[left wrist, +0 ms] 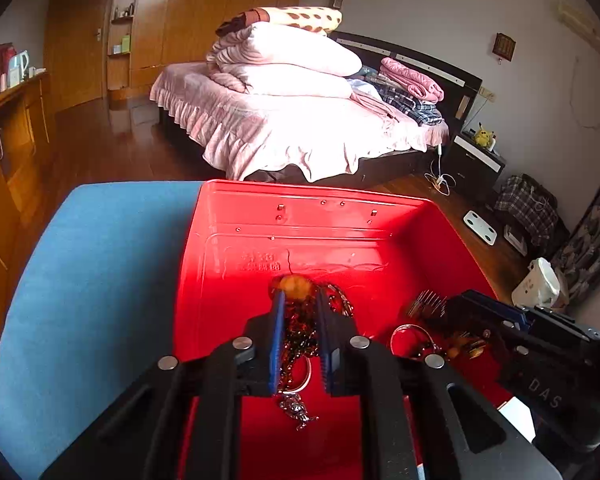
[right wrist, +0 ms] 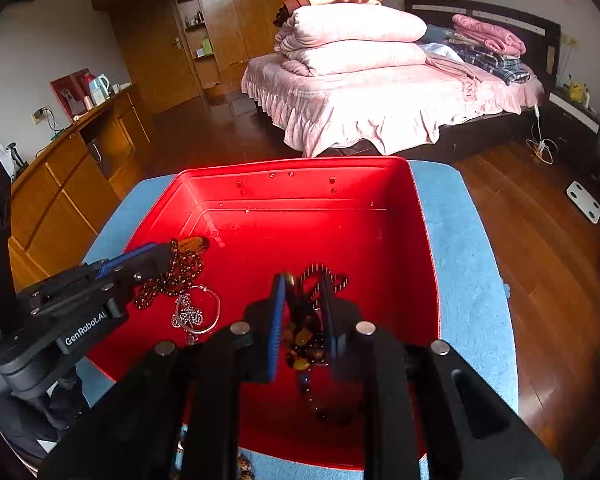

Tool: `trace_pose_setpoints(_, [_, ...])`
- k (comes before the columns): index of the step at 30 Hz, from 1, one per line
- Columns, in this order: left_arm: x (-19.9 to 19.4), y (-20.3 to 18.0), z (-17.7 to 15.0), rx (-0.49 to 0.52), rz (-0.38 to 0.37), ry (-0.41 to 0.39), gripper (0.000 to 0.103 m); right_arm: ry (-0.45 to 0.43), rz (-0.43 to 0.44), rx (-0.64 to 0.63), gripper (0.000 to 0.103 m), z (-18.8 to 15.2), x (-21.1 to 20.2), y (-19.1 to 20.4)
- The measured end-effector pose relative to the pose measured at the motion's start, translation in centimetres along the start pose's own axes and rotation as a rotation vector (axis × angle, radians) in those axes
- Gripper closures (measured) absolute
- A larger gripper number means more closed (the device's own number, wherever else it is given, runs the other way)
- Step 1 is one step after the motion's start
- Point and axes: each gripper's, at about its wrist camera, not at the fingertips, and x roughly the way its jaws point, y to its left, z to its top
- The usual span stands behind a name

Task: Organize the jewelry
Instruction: 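Carry both necklaces over the red tin and open both tools to drop them, then move both tools back to the table toward the gold pendant and silver watch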

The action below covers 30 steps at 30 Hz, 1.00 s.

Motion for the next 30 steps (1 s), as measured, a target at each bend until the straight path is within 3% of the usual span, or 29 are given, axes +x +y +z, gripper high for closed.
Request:
trace_pose_setpoints(2, [-0.3, 0.0, -0.1, -0.006, 0.005, -0.008, 0.061, -0.008, 0.0, 0.004, 0.072, 0.1, -0.1, -0.1])
trace_pose_setpoints(8, [-2.5, 0.2, -0.2, 0.011, 0.0, -0.053, 0.054, -0.049, -0.005, -0.005, 0.068, -0.5, -1.7, -0.3])
trace_pose_setpoints(12, [-5.4, 0.2, -1.4, 0.045, 0.021, -0.099, 0.032, -0.087, -0.016, -0.016, 0.055, -1.8, -3.7, 0.0])
trace_pose_setpoints(18, [-9.8, 1.0, -4.5, 0.062, 0.054, -0.147, 0.02, -0.155, -0.03, -0.021, 0.047, -5.1, -7.7, 0.3])
trace_pose_setpoints(20, [-11.3, 1.4, -6.1, 0.056, 0.076, -0.15, 0.015, -0.174, -0.045, -0.017, 0.034, -6.8, -9.0, 0.6])
trace_pose_setpoints(24, [-13.2, 1.6, -8.9, 0.067, 0.078, -0.136, 0.007, -0.141, -0.068, -0.015, 0.027, -10.1, -10.3, 0.9])
trace_pose_setpoints(26, [-13.7, 1.5, -10.0, 0.068, 0.101, -0.124, 0.006, -0.127, -0.077, -0.013, 0.016, -11.5, -10.7, 1.2])
trace_pose_setpoints(30, [-14.9, 1.6, -12.0, 0.061, 0.13, -0.121, 0.006, -0.103, -0.144, -0.044, 0.01, -13.8, -11.3, 2.0])
